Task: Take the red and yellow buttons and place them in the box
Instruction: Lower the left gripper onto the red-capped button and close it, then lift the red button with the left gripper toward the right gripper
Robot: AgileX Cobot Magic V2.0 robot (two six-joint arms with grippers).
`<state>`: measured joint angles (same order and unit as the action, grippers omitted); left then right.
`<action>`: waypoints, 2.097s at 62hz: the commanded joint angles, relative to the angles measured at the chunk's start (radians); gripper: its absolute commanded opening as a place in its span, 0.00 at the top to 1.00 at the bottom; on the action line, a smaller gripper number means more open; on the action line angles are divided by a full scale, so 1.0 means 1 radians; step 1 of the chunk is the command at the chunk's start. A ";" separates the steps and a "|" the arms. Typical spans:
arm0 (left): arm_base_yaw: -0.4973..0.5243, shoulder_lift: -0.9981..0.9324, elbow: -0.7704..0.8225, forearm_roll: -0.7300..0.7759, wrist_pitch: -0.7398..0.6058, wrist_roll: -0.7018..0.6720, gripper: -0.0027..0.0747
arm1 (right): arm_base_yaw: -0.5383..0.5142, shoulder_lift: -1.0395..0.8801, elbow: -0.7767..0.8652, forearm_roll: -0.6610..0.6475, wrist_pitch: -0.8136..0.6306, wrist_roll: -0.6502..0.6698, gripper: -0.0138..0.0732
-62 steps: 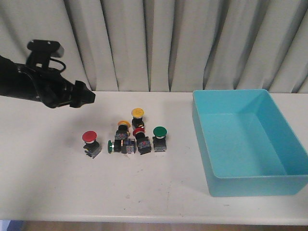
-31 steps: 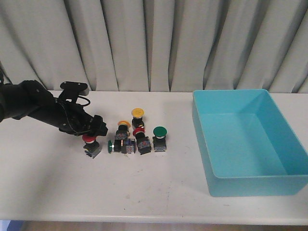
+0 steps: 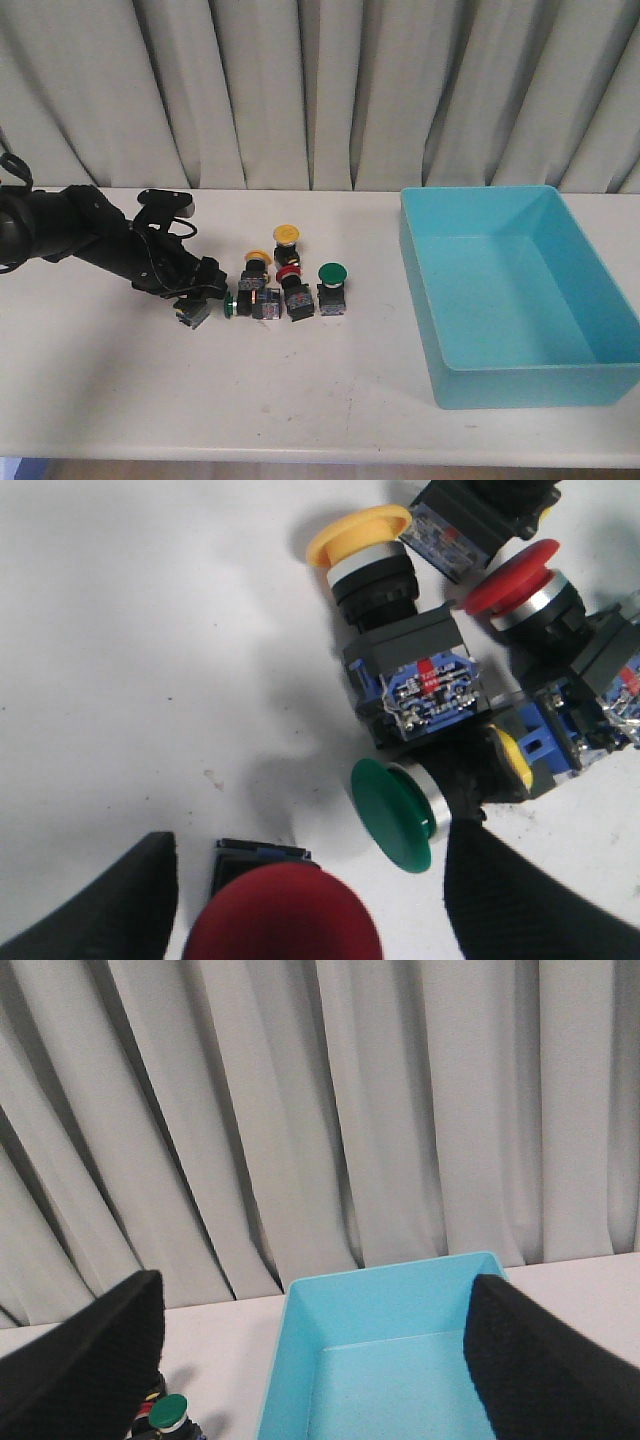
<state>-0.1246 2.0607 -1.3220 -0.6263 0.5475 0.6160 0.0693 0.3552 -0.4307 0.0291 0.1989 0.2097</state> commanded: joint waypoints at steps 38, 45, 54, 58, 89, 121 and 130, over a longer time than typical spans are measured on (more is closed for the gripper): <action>0.024 -0.136 -0.101 0.055 0.183 -0.035 0.98 | 0.001 0.014 -0.035 -0.005 -0.061 -0.007 0.16; 0.035 -0.200 -0.169 0.034 0.350 -0.071 0.98 | 0.002 0.033 -0.038 -0.005 -0.062 -0.009 0.16; 0.034 -0.296 -0.199 -0.082 0.532 -0.068 0.98 | 0.028 0.099 -0.067 0.030 -0.061 -0.067 0.16; 0.034 -0.332 -0.199 -0.167 0.594 -0.048 0.98 | 0.090 0.151 -0.105 0.078 -0.061 -0.146 0.16; -0.157 -0.466 -0.189 -0.604 0.696 0.004 0.98 | 0.680 0.507 -0.279 0.253 -0.181 -0.657 0.17; -0.275 -0.466 -0.189 -0.695 0.634 0.004 0.98 | 0.677 0.553 -0.279 0.249 -0.237 -0.711 0.17; -0.275 -0.466 -0.189 -0.711 0.638 0.004 0.98 | 0.677 0.588 -0.279 0.249 -0.250 -0.719 0.17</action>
<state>-0.3921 1.6419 -1.4884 -1.2391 1.1896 0.6129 0.7437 0.9342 -0.6738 0.2794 0.0371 -0.4968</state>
